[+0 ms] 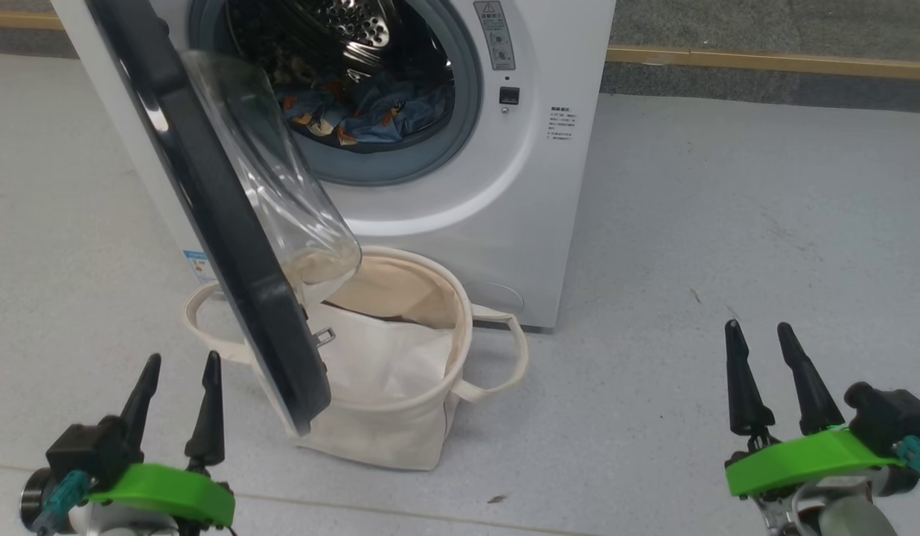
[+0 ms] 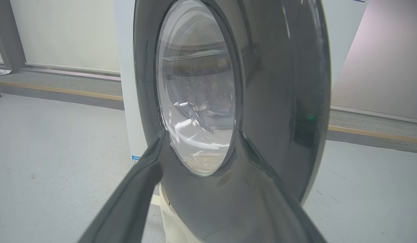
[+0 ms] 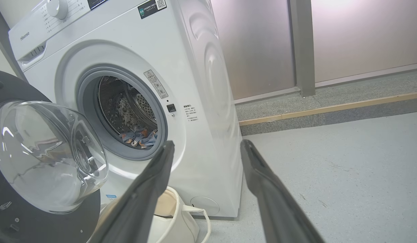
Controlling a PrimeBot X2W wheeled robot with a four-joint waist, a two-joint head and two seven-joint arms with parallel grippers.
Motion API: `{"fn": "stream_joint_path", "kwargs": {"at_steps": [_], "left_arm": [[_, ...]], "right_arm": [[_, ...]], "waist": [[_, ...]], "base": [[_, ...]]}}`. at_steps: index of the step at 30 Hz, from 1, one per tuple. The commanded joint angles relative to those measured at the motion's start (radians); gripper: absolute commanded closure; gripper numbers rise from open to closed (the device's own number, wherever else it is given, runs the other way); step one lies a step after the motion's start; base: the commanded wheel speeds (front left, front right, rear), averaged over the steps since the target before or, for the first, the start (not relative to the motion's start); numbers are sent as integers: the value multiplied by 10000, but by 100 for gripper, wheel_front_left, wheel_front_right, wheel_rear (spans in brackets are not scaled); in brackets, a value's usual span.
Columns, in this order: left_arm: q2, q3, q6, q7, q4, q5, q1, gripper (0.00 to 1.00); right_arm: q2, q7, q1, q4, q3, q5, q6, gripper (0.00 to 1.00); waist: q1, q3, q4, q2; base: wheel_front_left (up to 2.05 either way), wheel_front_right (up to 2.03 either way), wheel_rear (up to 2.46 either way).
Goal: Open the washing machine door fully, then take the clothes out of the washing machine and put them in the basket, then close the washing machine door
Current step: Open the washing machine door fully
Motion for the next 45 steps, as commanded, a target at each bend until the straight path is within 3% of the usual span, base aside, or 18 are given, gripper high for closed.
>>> {"fn": "stream_joint_path", "kwargs": {"at_steps": [1, 24, 25, 26, 28, 33, 41, 45], "left_arm": [[329, 366, -33, -28, -328, -64, -304, 0], [273, 215, 8, 19, -310, -429, -433, 0], [262, 255, 14, 17, -325, -490, -440, 6], [260, 290, 24, 15, -349, -532, -450, 82], [239, 367, 43, 11, -401, -645, -466, 100], [153, 567, 80, 101, -1030, -1045, -694, 100], [-111, 503, 364, 740, -3522, -1379, -1349, 100], [-564, 57, 452, 1825, -5138, -1970, -1670, 100]], "right_arm": [[14, -122, -371, -290, 200, -111, 6, 0], [-37, -122, -473, -199, 89, -263, 6, 0], [-43, -122, -472, -195, 90, -262, 6, 0], [-49, -122, -474, -190, 85, -263, 6, 0], [-63, -122, -470, -176, 70, -265, 6, 0], [-138, -122, -421, -137, -37, -305, 6, 0], [-207, -122, -334, -88, -196, -339, 6, 0], [-215, -122, -292, -49, -237, -362, 6, 0]], "waist": [[1, 1, 10, -1], [1, 109, 106, -1], [1, 108, 115, -1], [1, 106, 127, -1], [1, 98, 163, -1], [1, 35, 368, -1], [1, -112, 674, -1], [1, -159, 807, -1]], "base": [[0, 0, 0], [0, 0, 0], [0, 0, 0], [0, 0, 0], [0, 0, 0], [0, 0, 0], [0, 0, 0], [0, 0, 0]]}}
